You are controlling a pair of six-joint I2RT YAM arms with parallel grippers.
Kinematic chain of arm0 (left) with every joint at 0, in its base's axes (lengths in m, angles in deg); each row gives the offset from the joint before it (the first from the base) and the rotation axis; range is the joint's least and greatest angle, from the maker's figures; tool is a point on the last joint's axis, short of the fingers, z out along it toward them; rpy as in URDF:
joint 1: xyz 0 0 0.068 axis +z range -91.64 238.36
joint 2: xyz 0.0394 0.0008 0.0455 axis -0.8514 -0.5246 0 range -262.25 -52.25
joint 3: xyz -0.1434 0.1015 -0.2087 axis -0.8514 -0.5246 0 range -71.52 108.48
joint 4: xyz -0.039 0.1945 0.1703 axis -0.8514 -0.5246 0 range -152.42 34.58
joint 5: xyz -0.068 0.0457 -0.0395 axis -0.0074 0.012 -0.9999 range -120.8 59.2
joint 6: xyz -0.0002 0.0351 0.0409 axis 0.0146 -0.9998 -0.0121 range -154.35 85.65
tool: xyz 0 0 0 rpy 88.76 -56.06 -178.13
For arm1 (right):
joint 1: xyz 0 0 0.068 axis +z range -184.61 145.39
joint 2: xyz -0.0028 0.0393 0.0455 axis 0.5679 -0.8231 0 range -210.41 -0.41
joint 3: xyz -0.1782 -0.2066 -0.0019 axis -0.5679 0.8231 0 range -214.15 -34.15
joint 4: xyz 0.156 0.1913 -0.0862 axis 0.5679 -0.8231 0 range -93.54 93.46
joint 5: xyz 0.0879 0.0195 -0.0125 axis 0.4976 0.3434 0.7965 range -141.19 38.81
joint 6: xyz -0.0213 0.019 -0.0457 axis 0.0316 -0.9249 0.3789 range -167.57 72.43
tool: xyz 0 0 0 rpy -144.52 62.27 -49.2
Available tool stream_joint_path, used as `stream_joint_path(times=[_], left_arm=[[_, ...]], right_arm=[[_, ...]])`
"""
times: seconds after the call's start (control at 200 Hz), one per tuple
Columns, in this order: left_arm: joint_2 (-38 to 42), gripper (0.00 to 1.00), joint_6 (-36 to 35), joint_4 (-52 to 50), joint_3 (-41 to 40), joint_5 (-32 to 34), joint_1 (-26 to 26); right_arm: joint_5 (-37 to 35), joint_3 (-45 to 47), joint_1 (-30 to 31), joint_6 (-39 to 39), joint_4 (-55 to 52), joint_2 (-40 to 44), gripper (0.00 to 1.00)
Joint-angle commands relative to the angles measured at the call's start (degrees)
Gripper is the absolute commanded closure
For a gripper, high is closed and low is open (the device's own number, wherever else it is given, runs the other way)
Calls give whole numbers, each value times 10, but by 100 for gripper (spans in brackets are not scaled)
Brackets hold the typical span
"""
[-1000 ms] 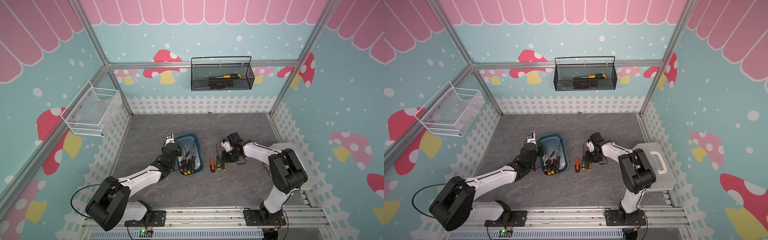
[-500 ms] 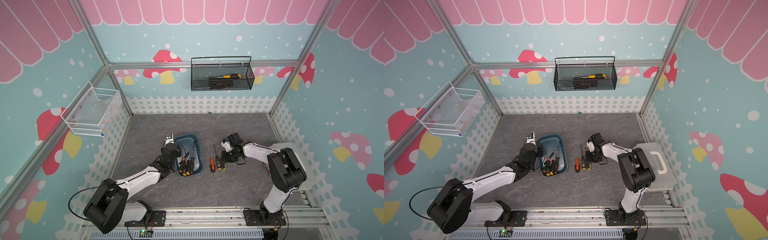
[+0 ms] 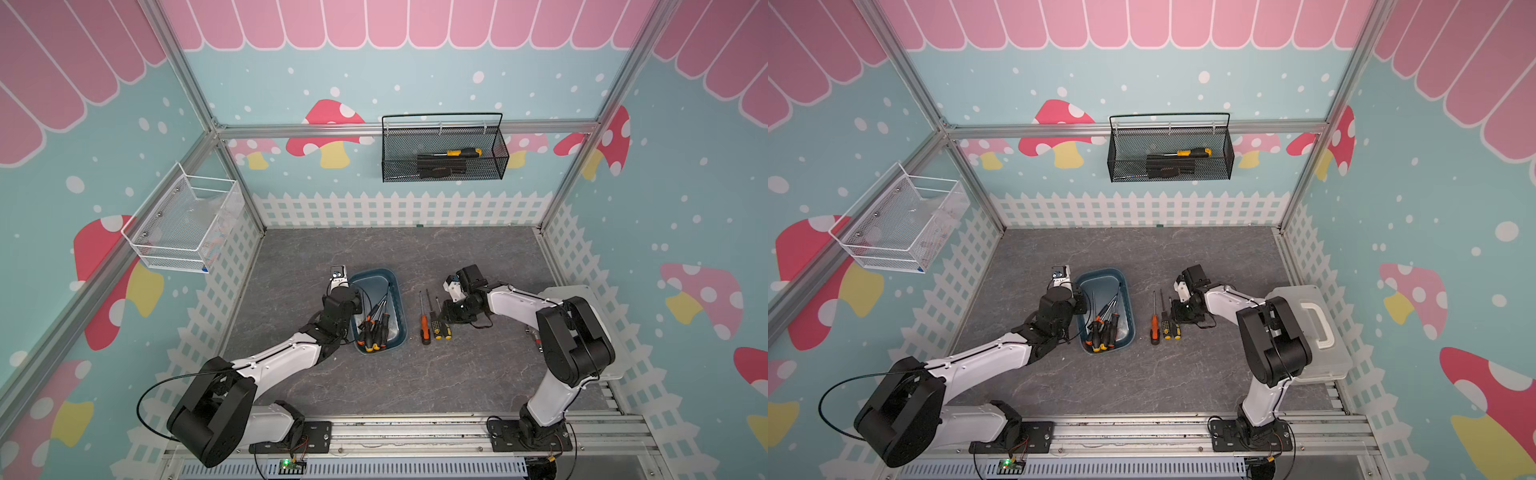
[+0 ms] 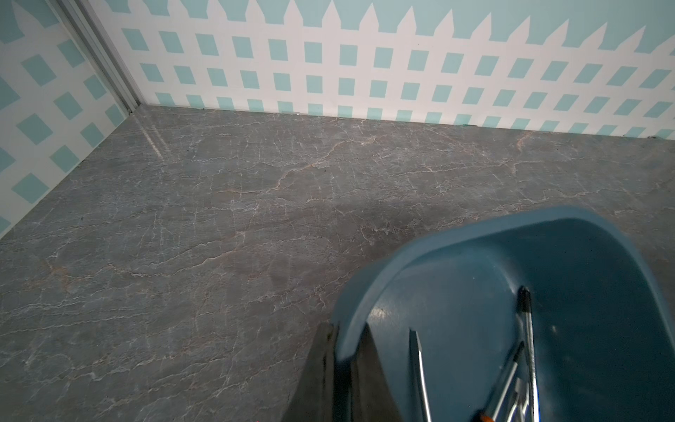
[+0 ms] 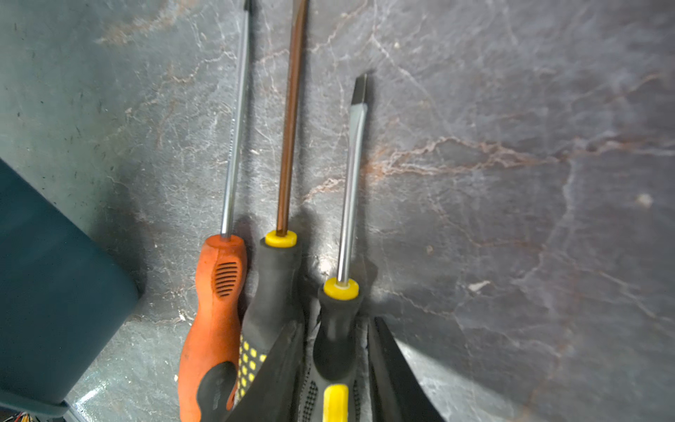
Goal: Take out the screwdriver from the storage box
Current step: Place the screwdriver at the center of the board, then pick up the screwdriver from the storage box.
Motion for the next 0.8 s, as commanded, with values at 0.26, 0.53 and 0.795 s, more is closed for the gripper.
stream_joint_path(times=[0.26,0.53,0.795], left_arm=[[5,100,-16,-11,0,8,-8],[6,100,-13,-17,9,12,-12],[-10,100,-7,-16,17,17,-19]], right_arm=[[-4,-17,-4,-5,-37,90,67],[-20,-41,18,-17,-77,178,66],[-91,-44,189,-92,-55,198,53]])
